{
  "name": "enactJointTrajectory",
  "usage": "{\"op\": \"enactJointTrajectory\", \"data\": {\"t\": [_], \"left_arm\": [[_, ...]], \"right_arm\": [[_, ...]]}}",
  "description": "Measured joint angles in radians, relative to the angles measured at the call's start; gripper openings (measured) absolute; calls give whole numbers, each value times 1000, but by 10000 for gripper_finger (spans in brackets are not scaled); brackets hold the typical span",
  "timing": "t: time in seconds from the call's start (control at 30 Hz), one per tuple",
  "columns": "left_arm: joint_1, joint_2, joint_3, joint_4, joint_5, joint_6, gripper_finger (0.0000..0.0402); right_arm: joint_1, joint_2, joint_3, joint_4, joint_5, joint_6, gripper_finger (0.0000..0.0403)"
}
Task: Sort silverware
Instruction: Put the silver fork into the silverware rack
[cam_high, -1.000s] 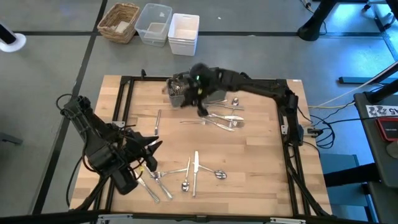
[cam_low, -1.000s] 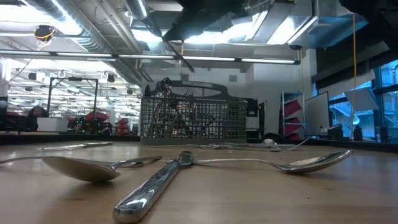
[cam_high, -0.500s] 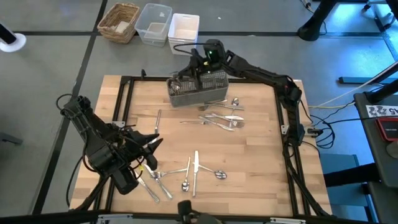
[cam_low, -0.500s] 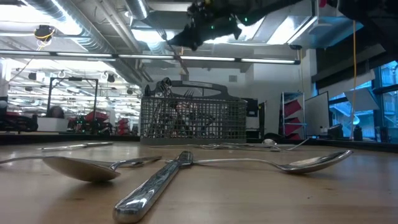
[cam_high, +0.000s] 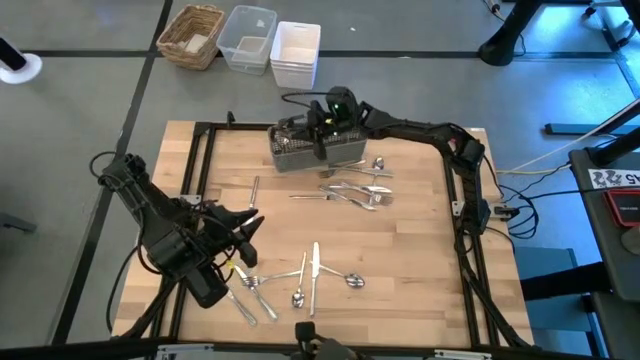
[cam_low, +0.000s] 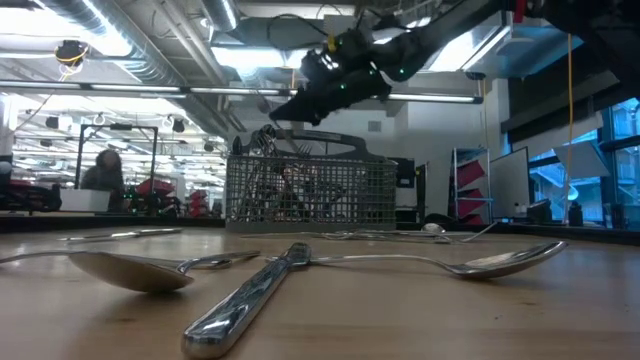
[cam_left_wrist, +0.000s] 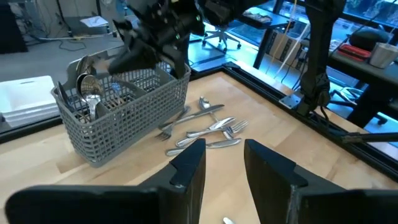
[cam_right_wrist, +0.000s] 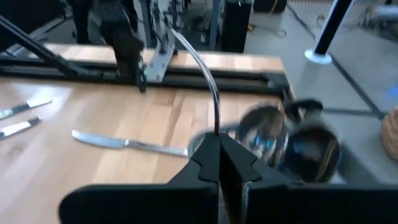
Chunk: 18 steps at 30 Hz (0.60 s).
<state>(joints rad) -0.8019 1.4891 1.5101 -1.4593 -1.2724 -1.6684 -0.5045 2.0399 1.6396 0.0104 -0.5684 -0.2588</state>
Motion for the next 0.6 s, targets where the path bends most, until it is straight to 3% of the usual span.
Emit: {"op": "enactJointTrajectory", "data": {"t": [0.17, 0.4, 0.6], "left_arm": [[18, 0, 0, 0, 0, 1, 104], [32, 0, 0, 0, 0, 3, 104], [32, 0, 0, 2, 0, 0, 104]], "right_arm": [[0, 0, -56, 76, 3, -11, 1], [1, 0, -59, 59, 140, -13, 19], [0, 0, -59, 31, 166, -14, 46]]}}
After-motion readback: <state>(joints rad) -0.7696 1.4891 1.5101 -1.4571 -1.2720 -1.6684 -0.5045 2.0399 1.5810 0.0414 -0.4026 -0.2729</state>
